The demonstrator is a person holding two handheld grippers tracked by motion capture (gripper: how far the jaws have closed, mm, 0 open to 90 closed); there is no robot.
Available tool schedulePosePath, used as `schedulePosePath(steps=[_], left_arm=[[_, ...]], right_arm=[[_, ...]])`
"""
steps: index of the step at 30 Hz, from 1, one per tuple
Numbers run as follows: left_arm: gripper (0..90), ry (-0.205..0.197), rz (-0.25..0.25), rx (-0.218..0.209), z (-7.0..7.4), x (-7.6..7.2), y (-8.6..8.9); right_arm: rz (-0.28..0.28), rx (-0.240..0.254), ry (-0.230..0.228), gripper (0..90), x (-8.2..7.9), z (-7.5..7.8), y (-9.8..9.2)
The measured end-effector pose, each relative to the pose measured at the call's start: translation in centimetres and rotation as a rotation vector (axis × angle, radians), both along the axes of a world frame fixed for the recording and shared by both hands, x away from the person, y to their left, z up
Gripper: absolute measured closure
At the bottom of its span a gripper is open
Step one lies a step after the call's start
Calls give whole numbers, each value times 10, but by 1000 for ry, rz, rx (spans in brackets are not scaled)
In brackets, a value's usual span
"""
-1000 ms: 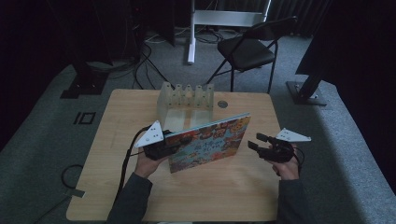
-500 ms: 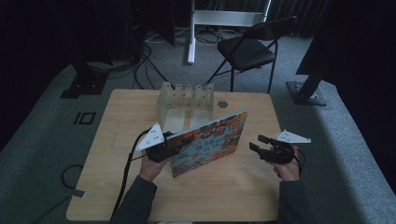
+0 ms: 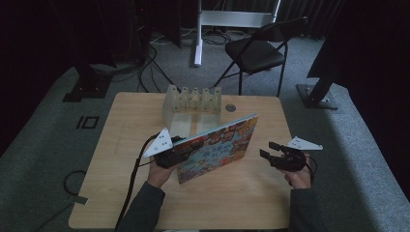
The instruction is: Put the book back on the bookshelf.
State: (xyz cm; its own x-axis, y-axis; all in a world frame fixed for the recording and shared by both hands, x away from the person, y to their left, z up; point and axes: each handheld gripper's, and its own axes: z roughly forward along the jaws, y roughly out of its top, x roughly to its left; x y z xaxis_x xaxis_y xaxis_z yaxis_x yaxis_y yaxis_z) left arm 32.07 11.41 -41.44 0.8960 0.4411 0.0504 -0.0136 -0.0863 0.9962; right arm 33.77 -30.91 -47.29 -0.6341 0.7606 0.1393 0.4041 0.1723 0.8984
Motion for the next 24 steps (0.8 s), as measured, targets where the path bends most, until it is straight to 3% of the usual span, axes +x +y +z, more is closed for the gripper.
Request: schedulePosePath(steps=[16,24], left_arm=[[752,-5,10,13,0,1,-1],[770,-8,4,20,0,0,-2]], right_arm=[[-13,-13,31,396,-1,-13,0],[-49,-74,53,397,-3,-28,-2]])
